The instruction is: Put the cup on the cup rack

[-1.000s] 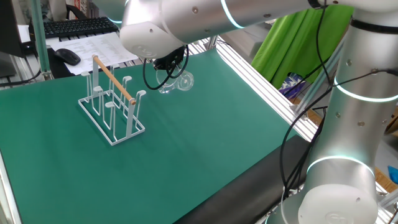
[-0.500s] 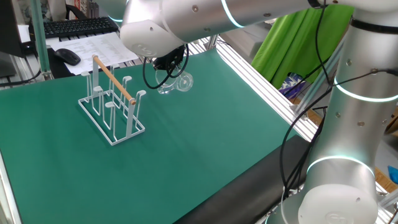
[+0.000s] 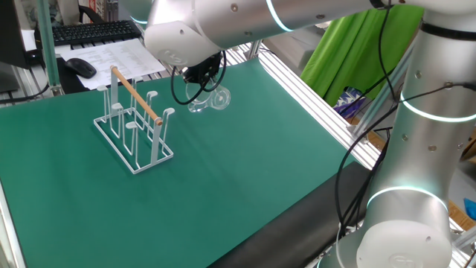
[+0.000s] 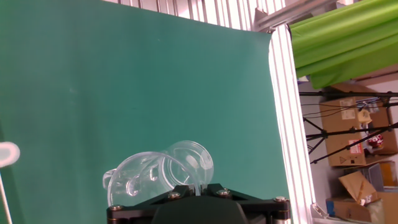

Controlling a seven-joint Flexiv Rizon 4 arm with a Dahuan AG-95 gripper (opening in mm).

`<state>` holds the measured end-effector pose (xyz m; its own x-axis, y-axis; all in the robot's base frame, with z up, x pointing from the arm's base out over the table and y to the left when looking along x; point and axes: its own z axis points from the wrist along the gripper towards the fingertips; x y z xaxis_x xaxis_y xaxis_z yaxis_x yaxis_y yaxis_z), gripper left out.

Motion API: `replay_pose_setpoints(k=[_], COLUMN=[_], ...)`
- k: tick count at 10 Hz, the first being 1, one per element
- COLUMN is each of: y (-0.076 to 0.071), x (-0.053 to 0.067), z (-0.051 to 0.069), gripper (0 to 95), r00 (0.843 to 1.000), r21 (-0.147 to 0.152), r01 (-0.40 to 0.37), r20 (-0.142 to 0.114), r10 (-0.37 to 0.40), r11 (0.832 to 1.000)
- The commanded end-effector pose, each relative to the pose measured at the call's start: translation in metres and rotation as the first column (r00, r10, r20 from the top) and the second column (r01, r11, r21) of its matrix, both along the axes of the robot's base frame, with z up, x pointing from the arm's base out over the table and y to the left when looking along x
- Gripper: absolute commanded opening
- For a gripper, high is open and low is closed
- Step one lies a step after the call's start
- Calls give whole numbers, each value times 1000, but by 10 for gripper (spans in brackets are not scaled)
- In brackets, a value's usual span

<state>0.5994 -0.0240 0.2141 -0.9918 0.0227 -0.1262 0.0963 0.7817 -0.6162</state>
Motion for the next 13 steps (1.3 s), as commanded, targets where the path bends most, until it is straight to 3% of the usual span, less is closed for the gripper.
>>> replay_pose_setpoints(k=[1, 3, 4, 6, 7, 8, 10, 12, 13], y=[0, 0, 0, 0, 0, 0, 0, 0, 0], x=[0, 0, 0, 0, 0, 0, 0, 0, 0], z=[0, 0, 0, 0, 0, 0, 0, 0, 0], gripper=[0, 0, 0, 0, 0, 0, 0, 0, 0], r00=[1000, 1000, 998, 994, 986, 981, 967, 942, 942], r21=[-7, -17, -7, 33, 87, 110, 123, 182, 217], r01=[-8, -23, -51, -97, -149, -179, -234, -295, -286], r20=[-4, -12, -29, -50, -58, -60, -71, -111, -113], r10=[8, 23, 51, 98, 154, 186, 244, 317, 315], r11=[1000, 1000, 999, 995, 985, 978, 964, 938, 933])
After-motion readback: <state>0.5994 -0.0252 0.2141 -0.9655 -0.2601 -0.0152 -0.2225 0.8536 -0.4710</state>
